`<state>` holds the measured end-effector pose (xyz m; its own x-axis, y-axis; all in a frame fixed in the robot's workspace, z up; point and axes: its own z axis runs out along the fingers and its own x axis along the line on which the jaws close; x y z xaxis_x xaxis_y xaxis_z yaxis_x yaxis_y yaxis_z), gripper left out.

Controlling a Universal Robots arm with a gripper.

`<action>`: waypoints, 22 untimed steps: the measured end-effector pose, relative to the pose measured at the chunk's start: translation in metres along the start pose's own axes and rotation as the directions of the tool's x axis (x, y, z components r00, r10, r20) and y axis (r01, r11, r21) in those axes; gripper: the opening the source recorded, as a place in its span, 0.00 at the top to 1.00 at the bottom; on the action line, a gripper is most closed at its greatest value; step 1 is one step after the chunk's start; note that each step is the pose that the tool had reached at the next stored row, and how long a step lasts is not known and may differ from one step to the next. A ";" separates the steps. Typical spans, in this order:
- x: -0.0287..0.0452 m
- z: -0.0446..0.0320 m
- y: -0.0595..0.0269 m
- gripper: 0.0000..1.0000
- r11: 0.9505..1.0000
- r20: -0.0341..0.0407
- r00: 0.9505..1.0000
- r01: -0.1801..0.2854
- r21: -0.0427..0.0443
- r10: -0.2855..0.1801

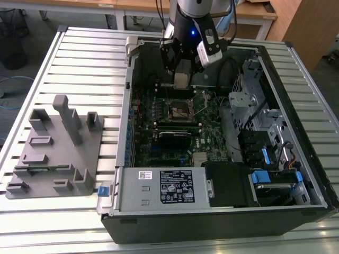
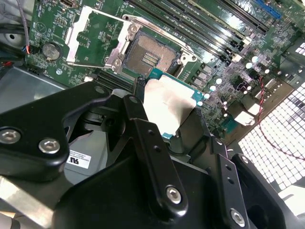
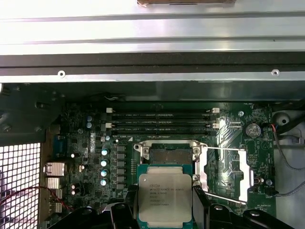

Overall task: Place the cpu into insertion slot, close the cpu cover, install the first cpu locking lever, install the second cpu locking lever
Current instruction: 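Place the cpu into insertion slot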

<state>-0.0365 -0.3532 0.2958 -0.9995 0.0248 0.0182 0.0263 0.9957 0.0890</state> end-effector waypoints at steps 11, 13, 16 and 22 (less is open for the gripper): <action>-0.0001 0.0053 -0.0005 0.46 1.000 0.000 1.000 0.000 0.000 0.000; -0.0002 0.0089 -0.0008 0.46 1.000 0.000 1.000 0.000 0.000 0.000; -0.0003 0.0145 -0.0013 0.46 1.000 0.001 1.000 0.000 0.000 0.000; -0.0005 0.0251 -0.0022 0.46 1.000 0.001 1.000 0.000 0.000 0.000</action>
<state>-0.0365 -0.3532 0.2705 -0.9996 0.0248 0.0167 0.0262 0.9957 0.0889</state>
